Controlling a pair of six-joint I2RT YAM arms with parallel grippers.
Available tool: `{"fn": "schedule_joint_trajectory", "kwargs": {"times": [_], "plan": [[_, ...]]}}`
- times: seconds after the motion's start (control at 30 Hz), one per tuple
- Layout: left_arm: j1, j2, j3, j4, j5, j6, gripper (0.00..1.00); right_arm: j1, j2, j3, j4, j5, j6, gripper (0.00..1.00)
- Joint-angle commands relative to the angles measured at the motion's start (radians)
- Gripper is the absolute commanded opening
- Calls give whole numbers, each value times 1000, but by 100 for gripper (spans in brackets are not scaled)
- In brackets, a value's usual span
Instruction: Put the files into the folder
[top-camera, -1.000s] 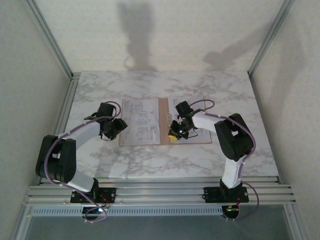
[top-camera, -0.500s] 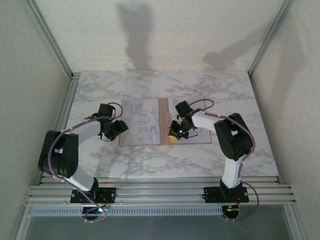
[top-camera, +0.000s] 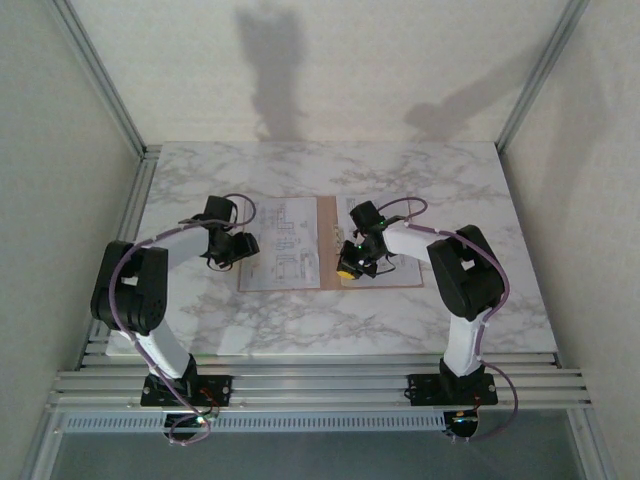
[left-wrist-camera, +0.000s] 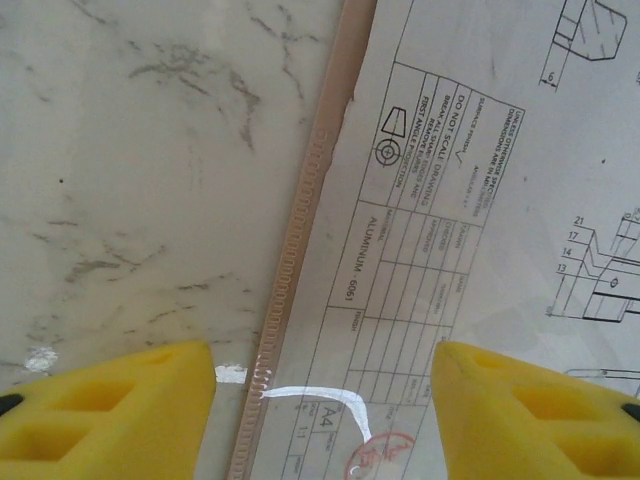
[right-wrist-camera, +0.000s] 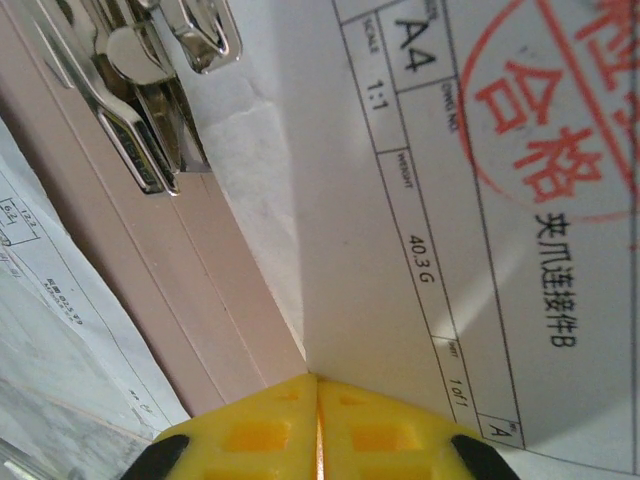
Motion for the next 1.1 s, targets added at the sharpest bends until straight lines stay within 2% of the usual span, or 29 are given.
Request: {"fn": "schedule_joint_trajectory", "kwargs": {"times": [0.0, 0.17, 0.3, 0.43, 1.07], "plan": [[-33, 55, 1, 37, 36, 39, 60, 11, 87, -30, -90, 61, -10, 8], [-95, 46, 13, 52, 86, 28, 60, 11, 96, -28, -89, 60, -7, 7], [-131, 19, 11, 49, 78, 7, 59, 10, 100, -24, -90, 56, -6, 7], [-129, -19, 5, 28, 41, 1, 58, 10, 102, -24, -93, 57, -4, 7], [-125, -196, 147, -118, 31, -36, 51, 10, 121, -4, -123, 62, -15, 6]]}}
